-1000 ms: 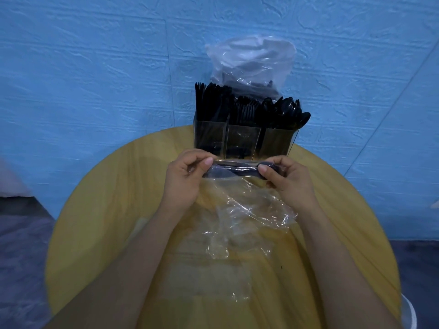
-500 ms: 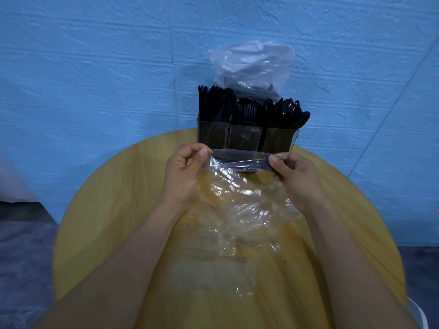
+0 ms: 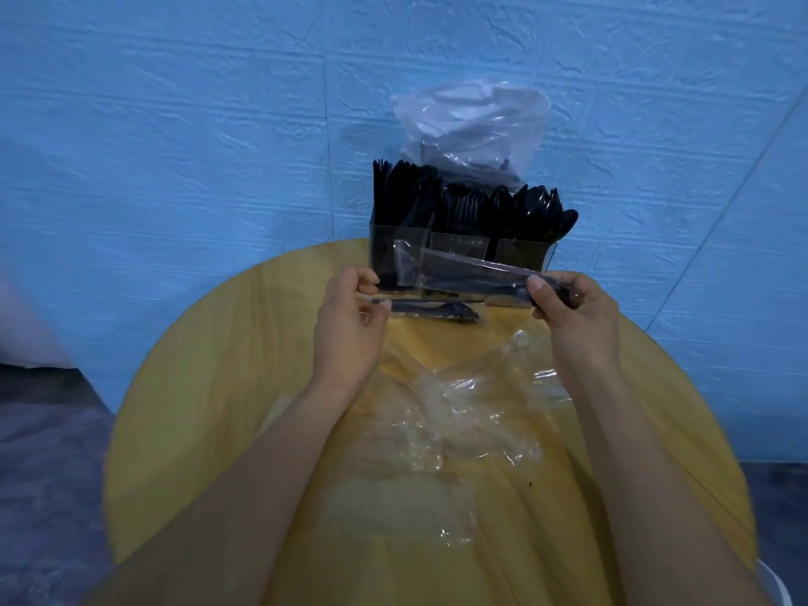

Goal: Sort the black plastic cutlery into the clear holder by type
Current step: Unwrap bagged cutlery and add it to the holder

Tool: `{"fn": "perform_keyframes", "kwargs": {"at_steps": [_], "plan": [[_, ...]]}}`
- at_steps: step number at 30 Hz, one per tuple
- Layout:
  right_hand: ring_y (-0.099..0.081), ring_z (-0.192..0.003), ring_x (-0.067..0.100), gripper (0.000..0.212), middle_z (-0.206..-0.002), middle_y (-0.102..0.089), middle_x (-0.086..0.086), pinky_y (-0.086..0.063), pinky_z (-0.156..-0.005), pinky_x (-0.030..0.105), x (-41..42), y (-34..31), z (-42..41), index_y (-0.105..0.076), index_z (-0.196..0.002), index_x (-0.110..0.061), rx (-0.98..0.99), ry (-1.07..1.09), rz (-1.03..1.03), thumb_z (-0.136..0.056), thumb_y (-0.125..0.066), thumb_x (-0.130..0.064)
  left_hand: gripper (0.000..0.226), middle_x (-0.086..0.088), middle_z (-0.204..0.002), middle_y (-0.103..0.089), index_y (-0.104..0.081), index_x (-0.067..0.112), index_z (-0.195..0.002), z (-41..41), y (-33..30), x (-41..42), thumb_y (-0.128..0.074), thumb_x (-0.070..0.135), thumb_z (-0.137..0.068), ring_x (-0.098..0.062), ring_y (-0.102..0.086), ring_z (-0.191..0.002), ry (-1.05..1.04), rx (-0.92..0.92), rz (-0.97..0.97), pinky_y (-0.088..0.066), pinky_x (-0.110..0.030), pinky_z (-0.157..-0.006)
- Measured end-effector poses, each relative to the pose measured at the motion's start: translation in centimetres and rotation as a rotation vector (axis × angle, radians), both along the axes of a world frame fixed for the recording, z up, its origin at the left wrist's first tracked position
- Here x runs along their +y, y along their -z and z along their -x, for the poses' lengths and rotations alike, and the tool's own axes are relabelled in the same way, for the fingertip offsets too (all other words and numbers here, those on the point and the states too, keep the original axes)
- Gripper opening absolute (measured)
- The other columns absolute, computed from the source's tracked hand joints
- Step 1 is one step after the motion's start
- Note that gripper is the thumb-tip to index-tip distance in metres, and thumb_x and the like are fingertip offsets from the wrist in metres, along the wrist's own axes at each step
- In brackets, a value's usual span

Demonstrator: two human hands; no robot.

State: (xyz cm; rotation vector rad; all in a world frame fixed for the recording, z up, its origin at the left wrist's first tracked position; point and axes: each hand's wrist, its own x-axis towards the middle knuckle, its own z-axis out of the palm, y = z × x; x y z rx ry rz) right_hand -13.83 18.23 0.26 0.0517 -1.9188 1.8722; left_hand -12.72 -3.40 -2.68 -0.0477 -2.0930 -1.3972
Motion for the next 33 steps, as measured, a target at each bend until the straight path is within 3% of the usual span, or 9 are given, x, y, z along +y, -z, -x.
{"fn": "perform_keyframes", "kwargs": {"at_steps": [4,8,12,14,18,20,22,27,33], "plan": [[-0.055,-0.056,-0.001,0.009,-0.065,-0.062,-0.006,-0.046,-0.058,0.013,-0.9,0.1,-0.3,-0.063,-0.092,-0.007,-0.015,-0.097,-0.031,-0.085,-0.067,-0.010,0.037,0.005,-0.110,-0.046,-0.045,0.024,-0.110,-0.2,-0.1,0.8,-0.068,0.035,-0.084,0.001,-0.053,-0.087,-0.003,0.044,-0.009,-0.040,-0.003,-0.069],[-0.058,-0.062,0.000,0.015,-0.071,-0.064,-0.005,-0.048,-0.060,0.013,-1.3,0.2,-0.4,-0.063,-0.098,-0.003,-0.047,-0.158,-0.026,-0.085,-0.067,-0.010,0.014,0.007,-0.088,-0.059,-0.051,0.027,-0.091,-0.3,-0.4,0.3,-0.060,0.017,-0.091,-0.010,-0.058,-0.080,0.024,0.072,-0.187,-0.045,-0.016,-0.071],[-0.057,-0.062,0.003,0.003,-0.070,-0.061,-0.003,-0.048,-0.060,0.013,-1.3,0.2,-0.4,-0.058,-0.088,-0.006,-0.117,-0.236,0.264,-0.091,-0.057,-0.006,0.019,0.002,-0.074,-0.057,-0.055,0.019,-0.084,-0.1,-0.9,0.2,-0.049,0.006,-0.096,-0.003,-0.053,-0.059,0.078,0.027,-0.404,-0.048,-0.018,-0.063],[-0.057,-0.061,0.003,0.014,-0.066,-0.062,-0.005,-0.048,-0.060,0.013,-1.3,0.2,-0.3,-0.057,-0.081,-0.008,-0.113,-0.251,0.366,-0.094,-0.051,-0.004,0.017,0.000,-0.072,-0.055,-0.055,0.014,-0.086,0.2,-0.8,0.1,-0.044,0.008,-0.098,0.000,-0.051,-0.055,0.101,-0.041,-0.505,-0.048,-0.018,-0.062],[-0.058,-0.064,0.006,0.016,-0.067,-0.064,-0.005,-0.049,-0.064,0.016,-1.0,0.4,-0.1,-0.057,-0.079,-0.011,-0.063,-0.155,0.386,-0.093,-0.054,-0.003,0.007,-0.007,-0.098,-0.050,-0.052,0.009,-0.101,-0.3,-0.7,-0.4,-0.052,0.009,-0.094,0.004,-0.048,-0.072,-0.210,0.119,-0.144,-0.037,-0.006,-0.070],[-0.058,-0.064,0.008,0.013,-0.071,-0.063,-0.002,-0.049,-0.066,0.017,-1.0,0.5,0.0,-0.058,-0.082,-0.010,-0.041,-0.106,0.379,-0.093,-0.055,-0.003,0.009,-0.003,-0.097,-0.048,-0.053,0.010,-0.100,-0.9,-1.0,0.1,-0.054,0.005,-0.092,0.006,-0.048,-0.079,-0.159,0.259,-0.002,-0.037,-0.005,-0.072],[-0.058,-0.063,0.007,0.012,-0.070,-0.064,-0.003,-0.049,-0.066,0.018,-1.1,0.7,0.1,-0.059,-0.083,-0.010,-0.027,-0.097,0.350,-0.092,-0.056,-0.004,0.013,0.002,-0.097,-0.051,-0.051,0.017,-0.100,-1.1,-0.8,0.7,-0.057,0.009,-0.092,0.006,-0.050,-0.082,-0.003,0.214,0.065,-0.039,-0.005,-0.074],[-0.059,-0.065,0.007,0.011,-0.065,-0.065,-0.008,-0.049,-0.066,0.018,-1.4,0.9,0.0,-0.060,-0.085,-0.009,-0.001,-0.132,0.308,-0.092,-0.055,-0.004,0.027,0.007,-0.098,-0.057,-0.053,0.010,-0.114,-0.3,0.1,0.5,-0.059,0.024,-0.091,0.003,-0.054,-0.084,0.094,-0.003,-0.056,-0.043,-0.006,-0.074],[-0.056,-0.064,0.005,0.013,-0.071,-0.066,-0.008,-0.048,-0.067,0.017,-1.7,1.1,-0.2,-0.065,-0.089,-0.008,-0.001,-0.187,0.282,-0.093,-0.053,-0.006,0.013,0.013,-0.087,-0.059,-0.056,0.016,-0.103,0.2,0.1,0.4,-0.060,0.018,-0.091,0.005,-0.056,-0.077,0.138,-0.074,-0.229,-0.045,-0.009,-0.072]]}}
